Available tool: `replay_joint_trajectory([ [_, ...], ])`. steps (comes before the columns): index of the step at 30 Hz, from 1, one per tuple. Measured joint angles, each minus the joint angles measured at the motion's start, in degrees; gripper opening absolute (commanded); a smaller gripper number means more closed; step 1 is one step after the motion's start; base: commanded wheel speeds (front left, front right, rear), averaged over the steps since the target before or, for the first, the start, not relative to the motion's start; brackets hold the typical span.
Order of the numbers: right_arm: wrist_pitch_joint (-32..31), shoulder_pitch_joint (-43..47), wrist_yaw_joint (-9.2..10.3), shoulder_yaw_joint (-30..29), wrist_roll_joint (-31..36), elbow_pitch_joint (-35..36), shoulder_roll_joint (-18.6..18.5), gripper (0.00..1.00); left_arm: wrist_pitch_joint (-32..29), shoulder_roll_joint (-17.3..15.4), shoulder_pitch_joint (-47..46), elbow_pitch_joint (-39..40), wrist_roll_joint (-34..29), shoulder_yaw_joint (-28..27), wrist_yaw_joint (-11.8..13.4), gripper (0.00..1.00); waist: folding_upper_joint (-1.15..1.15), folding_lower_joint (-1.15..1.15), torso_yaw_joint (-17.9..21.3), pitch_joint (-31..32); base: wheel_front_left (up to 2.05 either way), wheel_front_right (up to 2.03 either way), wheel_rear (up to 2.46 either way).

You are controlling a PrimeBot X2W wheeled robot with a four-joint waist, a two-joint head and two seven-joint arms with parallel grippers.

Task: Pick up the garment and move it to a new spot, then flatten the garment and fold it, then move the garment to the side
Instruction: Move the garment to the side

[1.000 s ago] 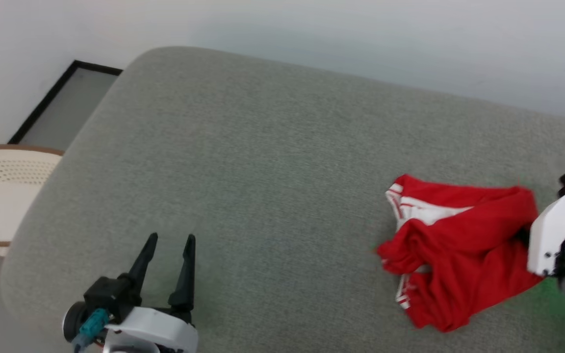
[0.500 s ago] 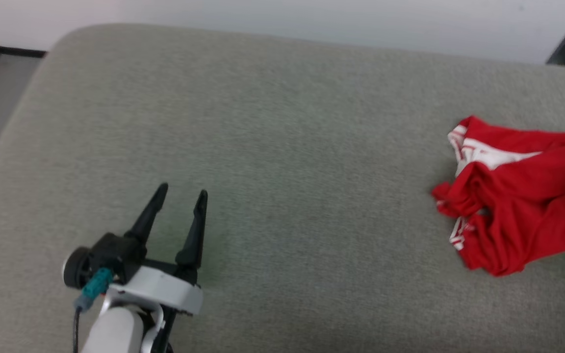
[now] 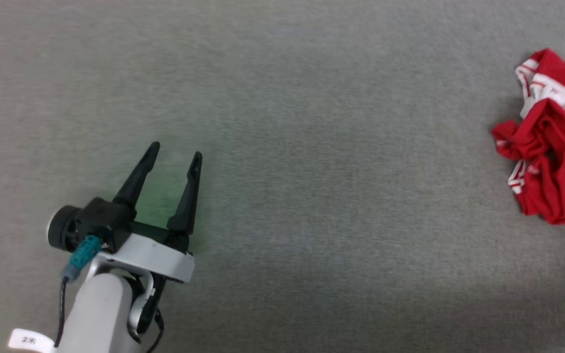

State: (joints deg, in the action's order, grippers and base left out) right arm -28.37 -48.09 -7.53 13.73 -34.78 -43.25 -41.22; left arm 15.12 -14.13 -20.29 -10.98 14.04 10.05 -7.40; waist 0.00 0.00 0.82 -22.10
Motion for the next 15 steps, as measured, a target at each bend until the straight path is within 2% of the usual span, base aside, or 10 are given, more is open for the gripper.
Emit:
replay_joint_trajectory([
  [8, -3.07, -1.97, 0.0, 1.2, 1.32, 3.24, -3.09, 0.0, 0.01, -0.23, -1.55, 0.55, -0.47, 0.53, 0.0, 1.0, 0.0, 0.0, 3.91, -3.52, 0.0, 0.0, 0.0],
  [15, -6.76, -2.2, 0.0, 1.9, 3.93, 8.25, -9.34, 0.0, 0.0, -0.43, -2.68, 1.29, -0.56, 0.9, 0.0, 1.0, 0.0, 0.0, 5.95, -7.27, 0.0, 0.0, 0.0],
])
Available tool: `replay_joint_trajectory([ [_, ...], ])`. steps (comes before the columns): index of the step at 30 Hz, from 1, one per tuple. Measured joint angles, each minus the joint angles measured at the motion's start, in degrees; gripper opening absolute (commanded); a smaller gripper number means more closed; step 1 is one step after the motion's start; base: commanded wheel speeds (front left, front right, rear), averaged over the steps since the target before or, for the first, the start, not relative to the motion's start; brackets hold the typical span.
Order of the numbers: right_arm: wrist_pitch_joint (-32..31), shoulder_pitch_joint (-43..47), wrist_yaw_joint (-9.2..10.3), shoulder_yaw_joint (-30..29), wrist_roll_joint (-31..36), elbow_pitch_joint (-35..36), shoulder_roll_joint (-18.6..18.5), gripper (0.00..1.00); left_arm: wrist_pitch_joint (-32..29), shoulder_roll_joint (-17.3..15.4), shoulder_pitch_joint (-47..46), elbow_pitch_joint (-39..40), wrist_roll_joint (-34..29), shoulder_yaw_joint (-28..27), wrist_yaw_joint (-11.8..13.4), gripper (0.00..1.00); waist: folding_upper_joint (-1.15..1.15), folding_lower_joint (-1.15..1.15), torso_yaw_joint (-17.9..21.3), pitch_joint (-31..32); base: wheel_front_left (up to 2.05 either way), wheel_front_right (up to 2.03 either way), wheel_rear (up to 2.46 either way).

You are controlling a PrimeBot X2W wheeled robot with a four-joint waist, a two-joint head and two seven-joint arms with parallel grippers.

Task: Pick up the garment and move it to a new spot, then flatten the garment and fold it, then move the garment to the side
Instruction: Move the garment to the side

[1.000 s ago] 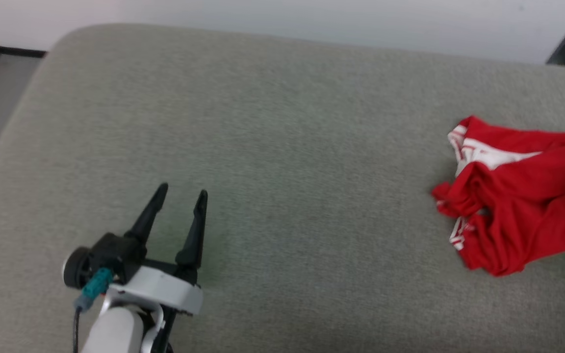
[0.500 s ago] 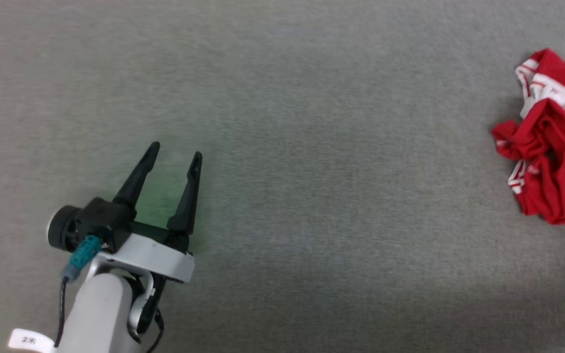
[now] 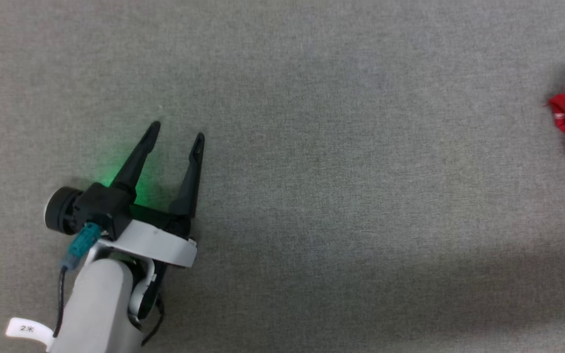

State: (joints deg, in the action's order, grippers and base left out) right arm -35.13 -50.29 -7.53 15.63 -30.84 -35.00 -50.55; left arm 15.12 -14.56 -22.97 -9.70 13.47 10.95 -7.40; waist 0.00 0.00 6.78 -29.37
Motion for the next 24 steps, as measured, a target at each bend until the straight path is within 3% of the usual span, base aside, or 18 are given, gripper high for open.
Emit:
replay_joint_trajectory([
  [5, 0.08, 0.18, 0.0, 0.78, 4.82, 0.65, -0.8, 0.0, 0.02, -0.09, -0.67, 0.38, 0.15, 0.52, 0.0, 1.0, 0.0, 0.0, -0.17, -1.83, 0.0, 0.0, 0.0],
  [14, 1.38, 0.45, 0.0, 1.24, 11.68, -5.08, 3.59, 0.0, 0.04, 0.38, -1.82, 0.38, 0.67, 1.76, -0.16, 1.0, 0.0, 0.0, -2.58, -3.08, 0.0, 0.0, 0.0],
  [23, 3.03, -2.03, 0.25, -2.18, 13.28, -12.61, 7.34, 0.0, 0.04, 0.96, -1.96, -0.37, 1.07, 1.52, -0.16, 1.0, 0.0, 0.0, -4.52, -2.71, 0.0, 0.0, 0.0],
  [24, 3.1, -2.32, 0.25, -2.65, 13.22, -13.3, 7.73, 0.06, 0.04, 1.0, -1.79, -0.53, 1.09, 1.37, -0.15, 1.0, 0.0, 0.0, -4.59, -2.41, 0.0, 0.0, 0.0],
])
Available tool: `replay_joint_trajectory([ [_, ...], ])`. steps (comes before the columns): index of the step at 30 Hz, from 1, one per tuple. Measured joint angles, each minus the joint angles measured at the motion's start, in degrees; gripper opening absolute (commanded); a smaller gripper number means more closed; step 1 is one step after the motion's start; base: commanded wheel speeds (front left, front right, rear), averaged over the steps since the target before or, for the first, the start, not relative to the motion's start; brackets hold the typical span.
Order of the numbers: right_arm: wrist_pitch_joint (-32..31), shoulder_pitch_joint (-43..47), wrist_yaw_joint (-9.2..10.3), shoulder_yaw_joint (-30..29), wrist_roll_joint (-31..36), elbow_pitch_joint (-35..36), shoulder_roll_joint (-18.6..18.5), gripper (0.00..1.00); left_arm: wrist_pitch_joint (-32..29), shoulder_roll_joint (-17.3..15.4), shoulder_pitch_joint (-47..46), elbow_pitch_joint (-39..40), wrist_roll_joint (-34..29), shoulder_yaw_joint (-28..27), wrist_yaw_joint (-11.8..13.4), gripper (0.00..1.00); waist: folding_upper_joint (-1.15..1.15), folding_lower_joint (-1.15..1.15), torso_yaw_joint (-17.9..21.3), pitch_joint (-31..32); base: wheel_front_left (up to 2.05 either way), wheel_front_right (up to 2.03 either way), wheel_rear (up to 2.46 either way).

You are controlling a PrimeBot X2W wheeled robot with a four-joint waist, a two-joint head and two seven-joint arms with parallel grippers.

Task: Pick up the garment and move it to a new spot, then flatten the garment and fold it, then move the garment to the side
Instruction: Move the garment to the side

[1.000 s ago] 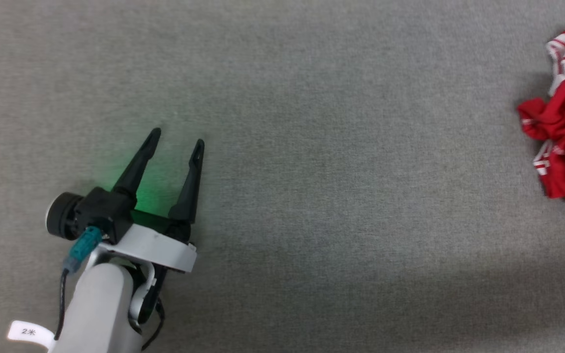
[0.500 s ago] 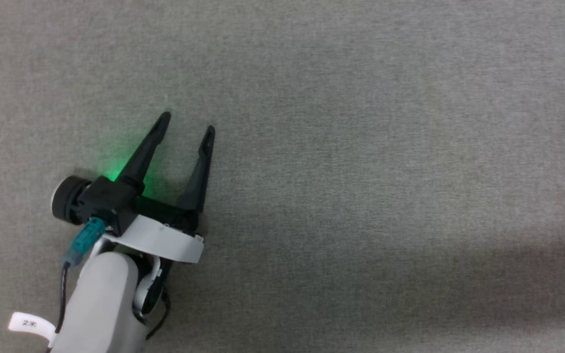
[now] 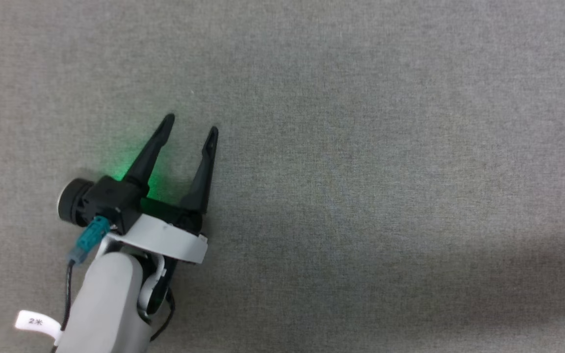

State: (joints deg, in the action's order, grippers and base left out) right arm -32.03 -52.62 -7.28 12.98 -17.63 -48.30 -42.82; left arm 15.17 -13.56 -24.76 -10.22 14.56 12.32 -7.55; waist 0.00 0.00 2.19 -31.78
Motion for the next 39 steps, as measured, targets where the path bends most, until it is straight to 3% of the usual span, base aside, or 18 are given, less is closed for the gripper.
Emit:
replay_joint_trajectory([
  [2, -0.54, -0.76, 0.0, -0.8, -0.05, -1.29, 0.82, 0.37, -0.01, 0.07, 0.45, -0.49, 0.0, -0.15, 0.0, 1.0, 0.0, 0.0, -0.08, 0.75, 0.0, 0.0, 0.0],
  [3, -0.77, -0.95, -0.01, -1.36, -0.07, -1.9, 1.21, 0.72, -0.01, 0.11, 0.63, -0.69, 0.0, -0.27, 0.0, 1.0, 0.0, 0.0, -0.09, 1.19, 0.0, 0.0, 0.0],
  [4, -1.11, -1.15, -0.02, -1.9, -0.12, -2.54, 1.6, 1.0, -0.02, 0.14, 1.0, -0.88, 0.0, -0.41, 0.0, 1.0, 0.0, 0.0, -0.08, 1.67, 0.0, 0.0, 0.0],
  [13, -5.2, -3.04, -0.11, -6.31, 1.88, -7.26, 2.55, 1.0, -0.03, 0.71, 4.37, -1.48, 0.1, -1.64, 0.0, 1.0, 0.0, 0.0, 0.39, 7.39, 0.0, 0.0, 0.0],
  [18, -4.97, -3.94, -0.11, -7.97, 3.35, -5.93, 4.34, 1.0, -0.03, 1.03, 6.93, -1.65, 0.2, -2.82, 0.01, 1.0, 0.0, 0.0, 0.87, 11.36, 0.0, 0.0, 0.0],
  [26, 4.58, 2.37, -0.21, -6.26, -2.58, 3.27, 10.03, 1.0, -0.03, 2.01, 12.09, -2.07, 0.41, -4.91, 0.01, 1.0, 0.0, 0.0, 1.49, 18.53, 0.0, 0.0, 0.0],
  [31, 13.92, 8.5, -0.21, -2.42, -6.62, 9.27, 12.21, 1.0, -0.03, 2.36, 14.99, -2.3, 0.41, -6.21, 0.01, 1.0, 0.0, 0.0, 1.39, 23.09, 0.0, 0.0, 0.0],
  [39, 29.49, 16.22, -0.21, 2.75, -8.5, 12.72, 16.08, 1.0, -0.03, 3.05, 19.11, -1.72, 0.24, -7.94, 0.01, 1.0, 0.0, 0.0, 0.52, 29.8, 0.0, 0.0, 0.0],
])
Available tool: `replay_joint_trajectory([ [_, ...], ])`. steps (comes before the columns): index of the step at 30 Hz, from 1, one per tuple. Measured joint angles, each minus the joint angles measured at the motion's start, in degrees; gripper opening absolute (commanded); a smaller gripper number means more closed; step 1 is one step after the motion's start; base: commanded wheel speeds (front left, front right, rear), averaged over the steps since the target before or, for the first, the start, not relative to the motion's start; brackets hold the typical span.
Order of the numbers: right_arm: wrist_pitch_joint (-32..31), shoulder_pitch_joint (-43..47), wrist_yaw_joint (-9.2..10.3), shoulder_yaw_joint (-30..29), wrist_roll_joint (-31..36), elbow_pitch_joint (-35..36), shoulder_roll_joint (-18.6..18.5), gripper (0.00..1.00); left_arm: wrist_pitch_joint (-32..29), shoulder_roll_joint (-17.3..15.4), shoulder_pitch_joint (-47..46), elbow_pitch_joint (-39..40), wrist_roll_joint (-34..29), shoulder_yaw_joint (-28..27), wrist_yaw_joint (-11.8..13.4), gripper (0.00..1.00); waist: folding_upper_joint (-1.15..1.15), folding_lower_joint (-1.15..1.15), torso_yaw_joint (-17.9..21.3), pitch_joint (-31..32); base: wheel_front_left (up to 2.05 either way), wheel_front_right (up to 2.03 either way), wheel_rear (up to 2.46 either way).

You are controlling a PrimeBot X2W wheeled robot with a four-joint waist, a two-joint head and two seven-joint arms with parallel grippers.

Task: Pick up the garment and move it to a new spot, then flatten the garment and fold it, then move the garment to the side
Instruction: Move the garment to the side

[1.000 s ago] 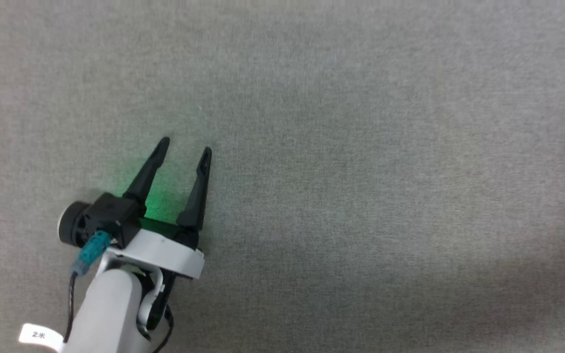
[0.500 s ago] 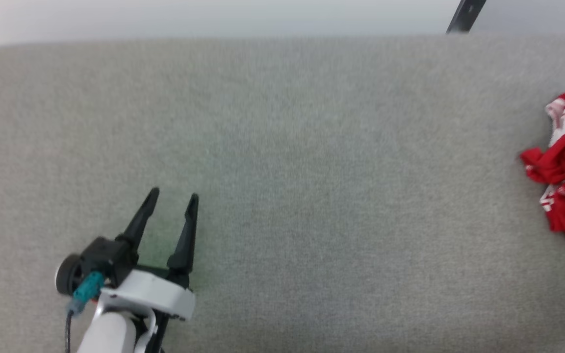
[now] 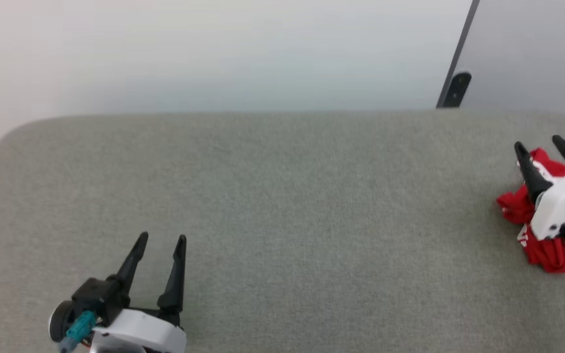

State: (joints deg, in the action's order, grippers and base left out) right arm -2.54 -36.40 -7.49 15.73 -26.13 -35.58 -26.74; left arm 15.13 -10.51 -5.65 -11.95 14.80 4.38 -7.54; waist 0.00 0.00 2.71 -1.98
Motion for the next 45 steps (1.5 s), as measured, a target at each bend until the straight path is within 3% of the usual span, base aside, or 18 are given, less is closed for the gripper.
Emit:
replay_joint_trajectory([
  [7, 13.43, 5.22, 0.0, 1.48, 0.09, -0.71, 2.69, 1.0, 0.0, 0.79, 2.93, 0.92, -0.03, -1.9, 0.0, 1.0, 0.0, 0.0, -1.61, 3.91, 0.0, 0.0, 0.0],
  [11, 16.78, 7.71, 0.0, 1.36, 1.59, -0.58, 3.98, 1.0, 0.0, 1.26, 4.49, 1.29, -0.19, -2.43, 0.0, 1.0, 0.0, 0.0, -2.63, 5.11, 0.0, 0.0, 0.0],
  [29, 17.51, 26.14, 0.0, -9.13, 12.9, 15.05, 15.68, 1.0, 0.0, 3.67, 5.63, 2.12, -2.37, -0.67, 0.0, 1.0, 0.0, 0.0, -3.13, 5.42, 0.0, 0.0, 0.0],
  [37, 17.52, 31.09, 0.0, -12.54, 15.73, 21.78, 18.39, 1.0, -0.01, 3.0, 7.72, 4.22, -5.42, -2.15, 0.0, 1.0, 0.0, 0.0, -2.86, 5.46, 0.0, 0.0, 0.0],
  [45, 17.51, 33.01, 0.0, -14.37, 16.96, 23.08, 18.98, 1.0, 0.0, 2.13, 8.94, 4.41, -5.47, -4.0, 0.01, 1.0, 0.0, 0.0, -2.68, 5.76, 0.0, 0.0, 0.0],
])
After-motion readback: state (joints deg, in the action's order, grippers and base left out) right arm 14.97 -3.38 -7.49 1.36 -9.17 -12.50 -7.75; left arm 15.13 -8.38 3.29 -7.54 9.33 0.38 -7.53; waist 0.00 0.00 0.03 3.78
